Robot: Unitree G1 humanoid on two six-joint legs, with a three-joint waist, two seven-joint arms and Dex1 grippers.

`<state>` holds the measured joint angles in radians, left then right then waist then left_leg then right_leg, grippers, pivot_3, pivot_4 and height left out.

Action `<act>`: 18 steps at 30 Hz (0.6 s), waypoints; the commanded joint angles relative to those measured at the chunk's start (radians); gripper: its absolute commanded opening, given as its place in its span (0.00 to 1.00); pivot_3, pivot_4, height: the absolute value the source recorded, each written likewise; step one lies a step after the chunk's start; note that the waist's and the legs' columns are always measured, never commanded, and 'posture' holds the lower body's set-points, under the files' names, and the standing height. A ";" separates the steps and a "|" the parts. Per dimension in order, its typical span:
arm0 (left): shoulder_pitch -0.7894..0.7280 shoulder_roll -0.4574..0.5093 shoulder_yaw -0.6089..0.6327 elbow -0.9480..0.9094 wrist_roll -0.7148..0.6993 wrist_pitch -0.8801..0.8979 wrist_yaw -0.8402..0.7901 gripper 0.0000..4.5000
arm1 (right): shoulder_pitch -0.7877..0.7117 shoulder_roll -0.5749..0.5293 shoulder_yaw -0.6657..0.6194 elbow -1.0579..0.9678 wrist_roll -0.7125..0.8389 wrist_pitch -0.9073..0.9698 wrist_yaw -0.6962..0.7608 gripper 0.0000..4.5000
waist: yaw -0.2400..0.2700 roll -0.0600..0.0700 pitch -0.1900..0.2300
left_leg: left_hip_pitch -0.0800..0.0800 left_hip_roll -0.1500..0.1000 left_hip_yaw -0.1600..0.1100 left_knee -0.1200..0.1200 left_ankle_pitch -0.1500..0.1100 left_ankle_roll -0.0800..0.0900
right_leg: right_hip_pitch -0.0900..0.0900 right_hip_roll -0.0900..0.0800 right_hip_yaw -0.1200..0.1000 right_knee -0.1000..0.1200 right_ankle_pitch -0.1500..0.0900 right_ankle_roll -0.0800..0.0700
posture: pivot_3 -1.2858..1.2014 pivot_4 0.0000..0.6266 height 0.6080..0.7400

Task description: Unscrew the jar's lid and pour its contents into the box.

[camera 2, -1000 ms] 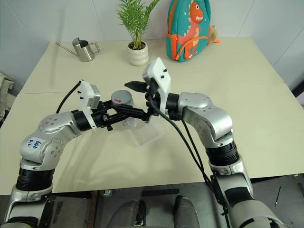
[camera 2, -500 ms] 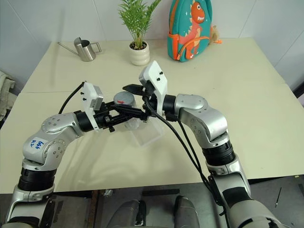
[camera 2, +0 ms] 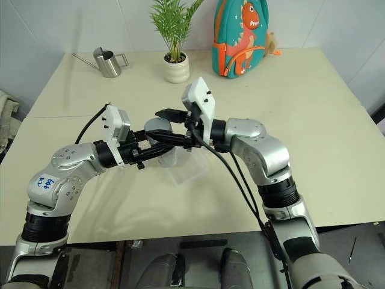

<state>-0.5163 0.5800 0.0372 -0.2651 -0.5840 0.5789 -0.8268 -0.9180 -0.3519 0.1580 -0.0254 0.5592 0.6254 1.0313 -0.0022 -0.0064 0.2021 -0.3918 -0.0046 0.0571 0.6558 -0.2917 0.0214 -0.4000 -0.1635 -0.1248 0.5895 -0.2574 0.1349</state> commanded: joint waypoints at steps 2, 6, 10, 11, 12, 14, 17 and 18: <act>-0.078 0.028 0.019 -0.011 -0.073 -0.065 -0.173 0.44 | -0.140 -0.061 -0.026 0.105 0.048 -0.047 0.247 0.56 | -0.001 0.000 0.000 | 0.000 0.000 0.002 0.000 0.000 0.000 | 0.000 0.000 0.000 0.000 0.000 0.000 | 0.52 0.24 1.00; -0.096 0.054 -0.009 0.002 -0.070 -0.073 -0.259 0.44 | -0.212 -0.051 -0.032 0.193 0.040 -0.078 0.329 0.56 | -0.007 0.000 0.000 | 0.001 0.001 0.007 0.000 -0.001 0.000 | 0.000 0.001 0.002 0.000 0.000 0.000 | 0.52 0.24 1.00; -0.111 0.055 -0.013 0.016 -0.056 -0.085 -0.275 0.44 | -0.231 -0.035 -0.033 0.234 0.022 -0.101 0.346 0.56 | -0.005 0.000 0.000 | 0.000 0.001 0.008 0.000 -0.001 0.000 | -0.001 0.002 0.002 0.000 0.000 0.000 | 0.52 0.24 1.00; -0.114 0.053 -0.010 0.019 -0.056 -0.084 -0.268 0.44 | -0.231 -0.032 -0.035 0.237 0.021 -0.100 0.344 0.56 | -0.004 0.000 0.000 | 0.000 0.001 0.008 0.000 -0.001 0.000 | -0.002 0.002 0.002 0.000 0.000 0.000 | 0.52 0.24 1.00; -0.114 0.051 -0.003 0.020 -0.054 -0.086 -0.256 0.44 | -0.226 -0.029 -0.040 0.233 0.025 -0.090 0.333 0.56 | -0.004 0.000 0.000 | 0.000 0.001 0.008 0.000 -0.001 0.000 | -0.002 0.001 0.003 0.000 0.000 0.000 | 0.52 0.24 1.00; -0.109 0.050 0.008 0.022 -0.050 -0.091 -0.238 0.44 | -0.215 -0.024 -0.052 0.222 0.038 -0.066 0.310 0.63 | -0.003 0.000 0.000 | 0.000 0.001 0.008 0.000 -0.001 0.000 | -0.002 0.001 0.003 0.000 0.000 0.000 | 0.52 0.24 1.00; -0.096 0.057 0.016 0.023 -0.045 -0.094 -0.235 0.44 | -0.201 -0.029 -0.071 0.203 0.058 -0.025 0.288 0.86 | 0.000 0.000 0.000 | -0.001 0.001 0.008 0.001 -0.001 -0.001 | -0.002 0.001 0.003 0.000 0.000 0.000 | 0.52 0.24 1.00; -0.094 0.061 0.019 0.023 -0.045 -0.094 -0.234 0.44 | -0.198 -0.033 -0.080 0.199 0.064 -0.014 0.284 0.92 | 0.000 0.000 0.000 | -0.001 0.001 0.008 0.001 -0.001 -0.001 | -0.002 0.001 0.003 0.000 0.000 0.000 | 0.52 0.24 1.00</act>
<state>-0.6130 0.6300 0.0357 -0.2100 -0.6266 0.5078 -1.0537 -1.1137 -0.3737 0.1153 0.2001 0.5954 0.5968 1.3286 -0.0023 -0.0066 0.2020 -0.3926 -0.0032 0.0649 0.6567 -0.2930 0.0207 -0.4022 -0.1623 -0.1219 0.5896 -0.2574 0.1349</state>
